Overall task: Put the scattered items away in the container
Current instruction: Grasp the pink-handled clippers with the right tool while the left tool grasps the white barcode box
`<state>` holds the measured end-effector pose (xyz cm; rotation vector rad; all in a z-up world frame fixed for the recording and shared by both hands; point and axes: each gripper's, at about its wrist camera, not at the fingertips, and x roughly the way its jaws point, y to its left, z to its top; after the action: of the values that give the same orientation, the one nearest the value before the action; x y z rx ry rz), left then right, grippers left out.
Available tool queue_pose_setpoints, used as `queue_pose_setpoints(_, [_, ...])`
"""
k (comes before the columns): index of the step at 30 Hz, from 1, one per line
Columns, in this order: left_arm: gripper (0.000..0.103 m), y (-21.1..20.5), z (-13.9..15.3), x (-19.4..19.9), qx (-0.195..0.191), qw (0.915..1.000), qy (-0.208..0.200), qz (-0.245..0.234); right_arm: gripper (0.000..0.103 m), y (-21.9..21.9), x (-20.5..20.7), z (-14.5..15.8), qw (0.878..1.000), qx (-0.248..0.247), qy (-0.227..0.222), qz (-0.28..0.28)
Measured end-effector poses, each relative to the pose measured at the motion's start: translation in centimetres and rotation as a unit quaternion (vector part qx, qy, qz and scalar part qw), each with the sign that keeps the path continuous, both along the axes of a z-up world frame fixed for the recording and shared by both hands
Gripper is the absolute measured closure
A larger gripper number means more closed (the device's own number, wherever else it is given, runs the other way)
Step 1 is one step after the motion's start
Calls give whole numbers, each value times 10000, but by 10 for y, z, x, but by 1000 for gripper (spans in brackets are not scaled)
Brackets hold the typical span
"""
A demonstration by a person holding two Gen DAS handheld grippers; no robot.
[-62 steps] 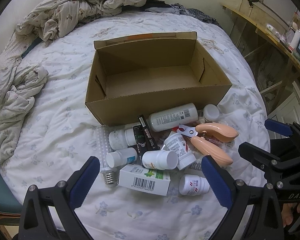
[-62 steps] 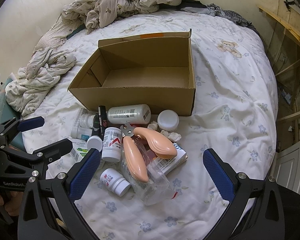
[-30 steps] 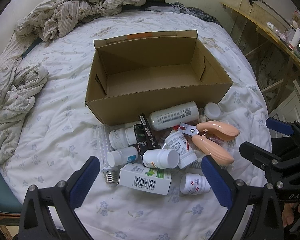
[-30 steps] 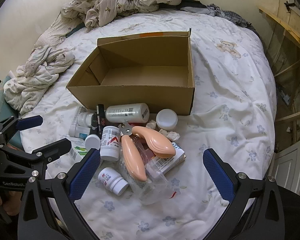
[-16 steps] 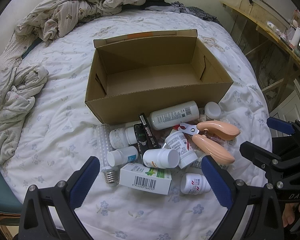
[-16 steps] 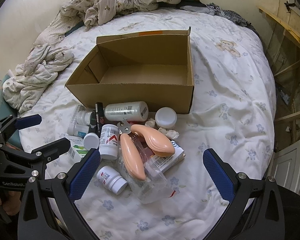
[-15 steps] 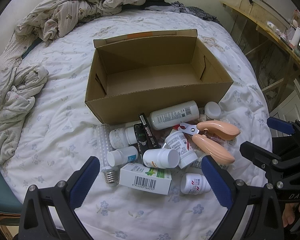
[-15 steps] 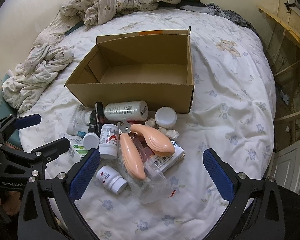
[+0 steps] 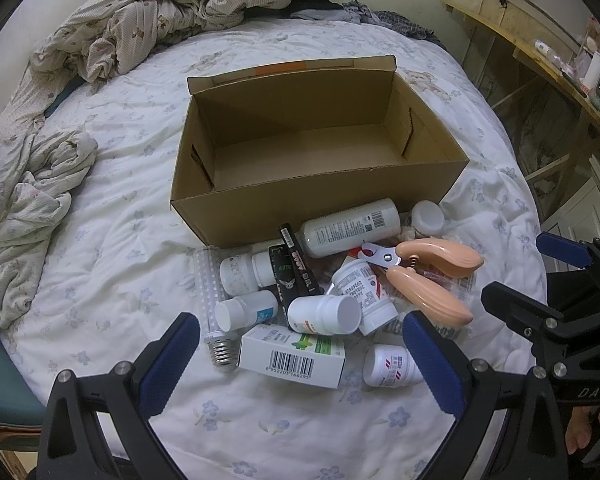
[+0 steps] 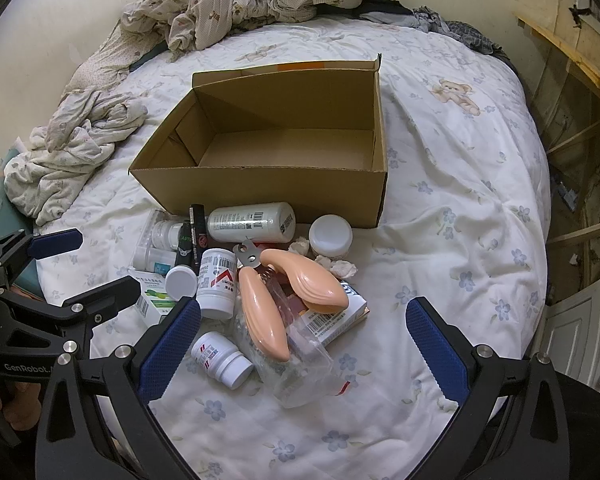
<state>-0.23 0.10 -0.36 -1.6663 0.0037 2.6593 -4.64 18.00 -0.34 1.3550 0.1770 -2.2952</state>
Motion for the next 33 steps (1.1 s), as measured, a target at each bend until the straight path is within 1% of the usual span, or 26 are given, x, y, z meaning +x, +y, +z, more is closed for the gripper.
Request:
queue_pose_setpoints(2, [1, 0, 0, 0, 33, 10000, -14, 2, 0, 5, -3, 6, 9998, -176, 31, -8])
queue_pose_setpoints(3, [1, -1, 0, -1, 88, 10000, -24, -3, 0, 9, -5, 10, 9994, -344, 4, -41])
queue_pose_setpoints(5, [1, -6, 2, -2, 304, 9995, 0, 43, 0, 24, -14, 15, 9965, -803, -152, -183])
queue_pose_setpoints(7, [1, -15, 7, -3, 524, 9984, 88, 183, 0, 33, -23, 15, 9951, -900, -241, -329])
queue_pose_setpoints(9, [1, -24, 11, -3, 746, 9968, 132, 238, 0, 38, -30, 14, 9958, -771, -275, -415])
queue_pose_setpoints(11, [1, -31, 14, -2, 943, 9951, 184, 214, 0, 39, -38, 12, 9956, -741, -419, -403])
queue_pose_setpoints(12, [1, -33, 15, -1, 1026, 9943, 205, 209, 0, 37, -41, 9, 9953, -731, -543, -332])
queue_pose_setpoints(15, [1, -37, 16, 0, 1268, 9916, 194, 136, 1, 20, -49, -5, 9924, -598, -1065, 129])
queue_pose_setpoints(16, [1, -39, 16, 1, 1403, 9899, 171, 64, 1, 12, -51, -10, 9913, -506, -1179, 289])
queue_pose_setpoints(17, [1, -40, 16, 2, 1568, 9875, 160, -24, 1, 4, -51, -13, 9924, -293, -1126, 410])
queue_pose_setpoints(18, [1, -41, 17, 3, 1689, 9855, 160, -89, 1, -4, -50, -15, 9940, -12, -959, 536])
queue_pose_setpoints(20, [1, -41, 17, 5, 1683, 9855, 162, -118, 2, -20, -49, -20, 9929, 543, -682, 805])
queue_pose_setpoints(22, [1, -43, 16, 5, 1683, 9856, 120, -66, 20, -36, -52, -32, 9860, 1097, -632, 1084])
queue_pose_setpoints(23, [1, -45, 15, 6, 1669, 9859, 98, -13, 43, -42, -55, -38, 9825, 1266, -696, 1179])
queue_pose_setpoints(24, [1, -48, 14, 7, 1641, 9864, 83, 44, 47, -46, -58, -45, 9797, 1367, -769, 1248])
queue_pose_setpoints(27, [1, -58, 9, 9, 1425, 9893, 3, 328, 47, -55, -63, -62, 9728, 1640, -898, 1370])
queue_pose_setpoints(31, [1, -72, -1, 13, 1516, 9873, -168, 448, 48, -62, -63, -74, 9677, 1734, -921, 1584])
queue_pose_setpoints(32, [1, -74, -3, 14, 1488, 9876, -187, 464, 55, -63, -61, -76, 9673, 1725, -905, 1625])
queue_pose_setpoints(33, [1, -77, -5, 16, 1459, 9879, -207, 479, 64, -63, -60, -78, 9669, 1716, -888, 1666])
